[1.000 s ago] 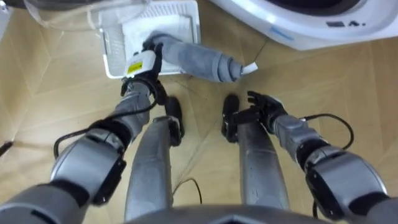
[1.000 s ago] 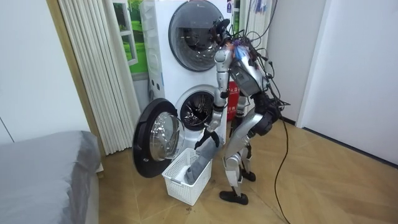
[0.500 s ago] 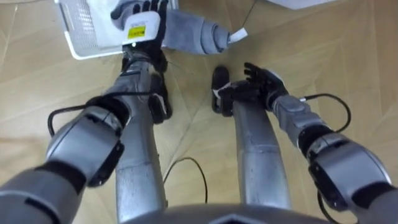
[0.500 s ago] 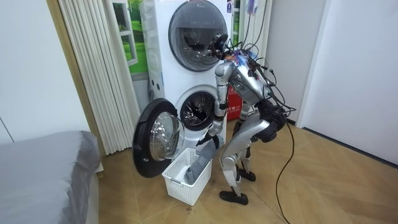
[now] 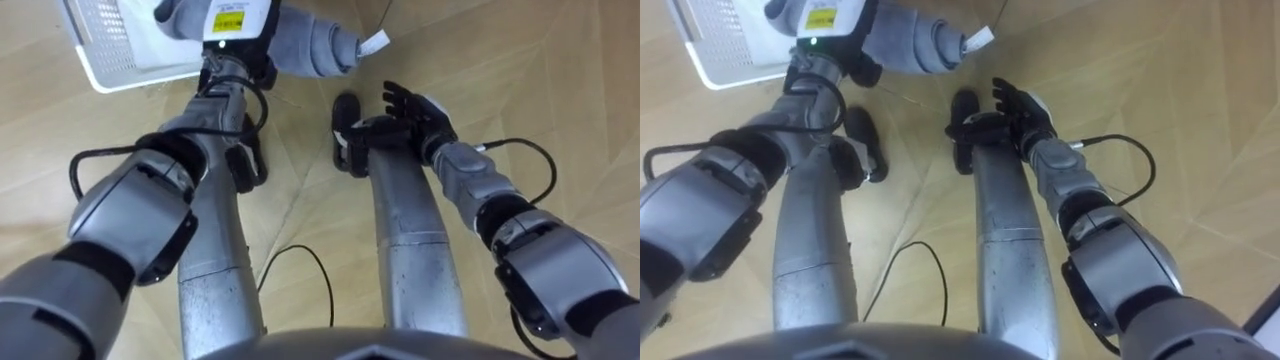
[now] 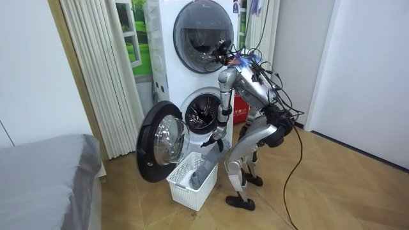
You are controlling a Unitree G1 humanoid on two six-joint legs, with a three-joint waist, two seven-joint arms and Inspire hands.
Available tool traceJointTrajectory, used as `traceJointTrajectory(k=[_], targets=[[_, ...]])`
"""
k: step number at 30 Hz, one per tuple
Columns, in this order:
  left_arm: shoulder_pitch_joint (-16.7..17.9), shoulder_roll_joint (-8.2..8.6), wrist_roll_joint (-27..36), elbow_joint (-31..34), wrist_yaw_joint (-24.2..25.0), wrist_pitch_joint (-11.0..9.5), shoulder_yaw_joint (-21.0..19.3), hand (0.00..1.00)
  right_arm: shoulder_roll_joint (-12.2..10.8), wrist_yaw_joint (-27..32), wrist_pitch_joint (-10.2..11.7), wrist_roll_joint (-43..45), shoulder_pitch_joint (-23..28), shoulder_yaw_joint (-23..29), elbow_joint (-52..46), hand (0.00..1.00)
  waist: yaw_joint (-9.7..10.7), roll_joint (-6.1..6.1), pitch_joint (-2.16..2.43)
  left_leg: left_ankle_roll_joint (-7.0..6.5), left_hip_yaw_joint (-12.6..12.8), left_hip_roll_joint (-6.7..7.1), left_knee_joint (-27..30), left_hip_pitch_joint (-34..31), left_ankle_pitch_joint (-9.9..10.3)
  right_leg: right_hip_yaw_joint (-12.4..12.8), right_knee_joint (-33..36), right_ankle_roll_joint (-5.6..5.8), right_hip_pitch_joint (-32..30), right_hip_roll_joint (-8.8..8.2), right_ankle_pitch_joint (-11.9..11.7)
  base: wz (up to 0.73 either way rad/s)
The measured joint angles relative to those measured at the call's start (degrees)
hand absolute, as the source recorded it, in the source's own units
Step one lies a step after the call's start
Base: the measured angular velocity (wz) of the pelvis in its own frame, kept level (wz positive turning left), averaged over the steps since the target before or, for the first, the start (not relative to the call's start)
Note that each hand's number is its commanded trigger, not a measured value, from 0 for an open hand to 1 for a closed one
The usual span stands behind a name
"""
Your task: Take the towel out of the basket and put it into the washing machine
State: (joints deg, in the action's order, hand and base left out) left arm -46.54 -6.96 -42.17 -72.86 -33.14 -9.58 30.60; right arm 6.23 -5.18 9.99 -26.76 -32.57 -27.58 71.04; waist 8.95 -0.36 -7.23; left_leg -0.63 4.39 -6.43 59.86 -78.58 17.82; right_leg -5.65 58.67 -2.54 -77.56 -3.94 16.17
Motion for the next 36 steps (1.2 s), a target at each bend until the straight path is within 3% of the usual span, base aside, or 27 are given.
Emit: traceJointTrajectory(k=[4,16,17,18,19,25,30,36], targets=[[0.0,0.71,1.5,-0.1,0.7,-0.3,1.2,0.0,-0.2,0.0,0.1,0.1,-0.1,-0.2,-0.5,0.0,0.7,-0.17,-0.07,-0.15,0.1,0.05,0.0,-0.5,0.1,0.1,-0.1,0.2,-0.5,-0.02,0.1,0.0],[0.2,1.74,9.0,-1.4,14.7,-0.3,3.9,0.0,-1.4,-0.1,0.0,0.8,-1.2,-0.4,0.5,0.0,2.5,-0.29,-0.04,-0.26,0.0,0.06,-0.2,-0.9,0.4,0.0,-0.5,0.22,-0.7,-0.19,0.3,0.0],[0.1,1.73,9.0,-1.4,15.8,-0.3,3.9,0.47,-1.4,-0.2,0.0,0.8,-1.2,-0.4,0.5,0.0,2.5,-0.39,-0.02,-0.27,0.0,0.04,-0.3,-0.9,0.4,0.1,-0.6,0.23,-0.7,-0.18,0.3,0.0],[0.0,1.66,8.9,-1.4,16.8,-0.3,3.9,0.66,-1.5,-0.6,0.0,0.8,-1.2,-0.4,0.6,0.0,2.5,-0.7,0.0,-0.27,0.1,0.04,-0.4,-0.7,0.4,0.1,-0.7,0.23,-0.7,-0.17,0.3,0.0],[0.0,1.59,8.9,-1.4,17.3,-0.3,3.9,1.0,-1.5,-0.9,0.0,1.0,-1.2,-0.4,0.6,0.0,2.6,-0.85,0.01,-0.27,0.2,0.02,-0.4,-0.7,0.4,0.1,-0.7,0.23,-0.6,-0.17,0.3,0.0],[-0.2,0.98,9.0,-1.2,22.1,-0.3,3.9,1.0,-2.0,-1.4,-0.1,2.6,-1.3,-0.3,0.7,0.0,3.0,-1.95,0.18,-0.31,0.3,0.04,-0.7,-0.2,0.5,0.3,-1.2,0.24,-0.2,-0.22,0.3,0.0],[0.9,0.96,8.9,-1.4,27.0,-0.2,3.9,1.0,-2.7,-1.7,-0.1,2.8,-1.3,-0.3,2.6,0.0,2.9,-1.98,0.17,-0.31,0.4,0.01,-1.5,1.9,0.5,0.4,-1.9,0.26,1.8,-0.1,0.3,0.0],[2.8,0.97,8.8,-1.4,28.9,0.3,3.9,1.0,-2.7,-1.2,-0.2,2.9,-1.0,-0.3,2.9,0.0,2.4,-1.97,0.17,-0.3,0.4,0.02,-1.6,3.2,0.5,0.4,-1.9,0.26,3.1,-0.15,0.3,0.0]])
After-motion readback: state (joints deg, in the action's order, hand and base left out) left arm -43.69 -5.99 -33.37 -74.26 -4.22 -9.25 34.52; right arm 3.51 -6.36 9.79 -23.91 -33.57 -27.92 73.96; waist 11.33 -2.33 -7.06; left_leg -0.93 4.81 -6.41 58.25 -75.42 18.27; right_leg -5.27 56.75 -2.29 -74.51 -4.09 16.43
